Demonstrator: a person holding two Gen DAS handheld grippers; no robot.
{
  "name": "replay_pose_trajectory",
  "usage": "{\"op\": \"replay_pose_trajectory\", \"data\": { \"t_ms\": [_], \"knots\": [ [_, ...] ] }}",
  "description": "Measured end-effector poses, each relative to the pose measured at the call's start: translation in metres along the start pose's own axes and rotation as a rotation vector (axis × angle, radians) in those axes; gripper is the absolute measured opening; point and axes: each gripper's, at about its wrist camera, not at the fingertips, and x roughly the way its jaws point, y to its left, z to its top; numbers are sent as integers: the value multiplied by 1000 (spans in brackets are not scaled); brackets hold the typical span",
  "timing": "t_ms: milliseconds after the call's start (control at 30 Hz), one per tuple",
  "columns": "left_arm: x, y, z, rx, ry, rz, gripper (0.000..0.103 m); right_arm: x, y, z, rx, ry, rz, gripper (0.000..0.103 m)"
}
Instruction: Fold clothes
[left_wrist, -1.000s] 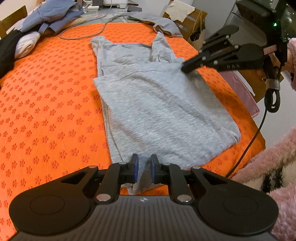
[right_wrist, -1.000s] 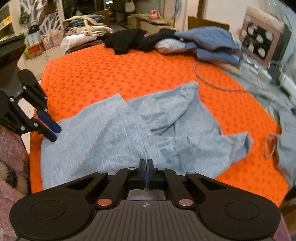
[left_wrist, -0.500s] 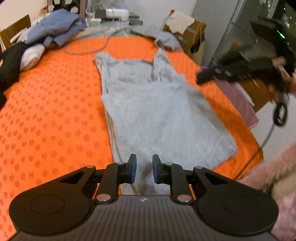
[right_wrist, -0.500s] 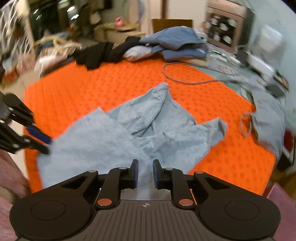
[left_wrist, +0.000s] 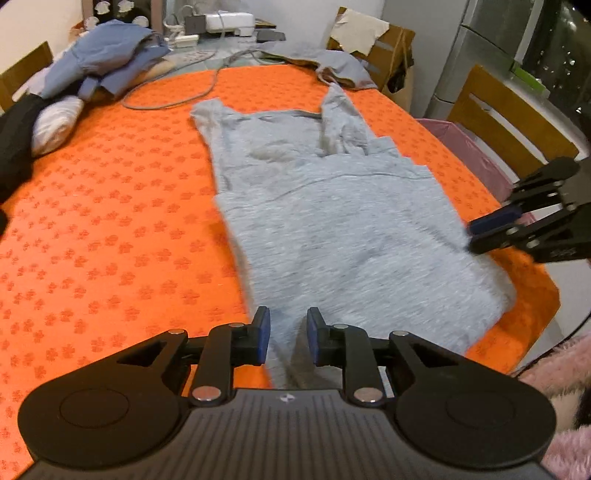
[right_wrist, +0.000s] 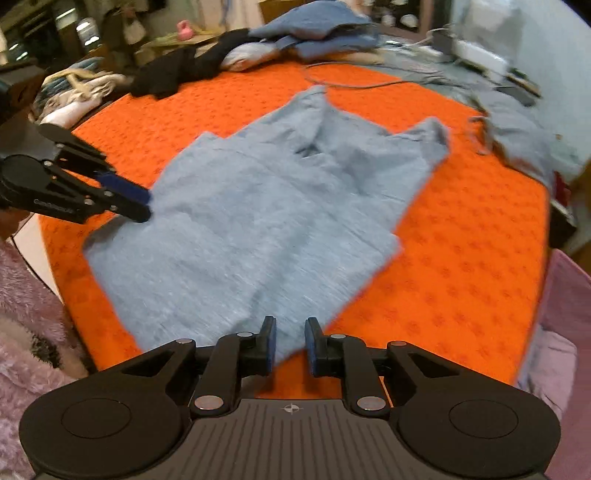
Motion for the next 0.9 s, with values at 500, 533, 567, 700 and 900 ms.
{"op": "replay_pose_trajectory", "data": {
  "t_ms": [500,533,567,700,900],
  "knots": [
    [-36,-45,-27,372,-65,-87,55,-13,87,-27,-394,-60,21,44],
    [-34,-48,-29,384,-65,-92,59,-9,91,-29,-431,-55,9,44],
    [-32,-50,-31,390,-64,-98,60,-5,96,-30,-467,-49,-5,43],
    [-21,-55,-37,400,-47,-116,63,3,105,-35,-570,-38,-58,35],
    [-13,-59,-41,388,-49,-74,64,-11,98,-19,-534,-91,-121,28]
  ]
}}
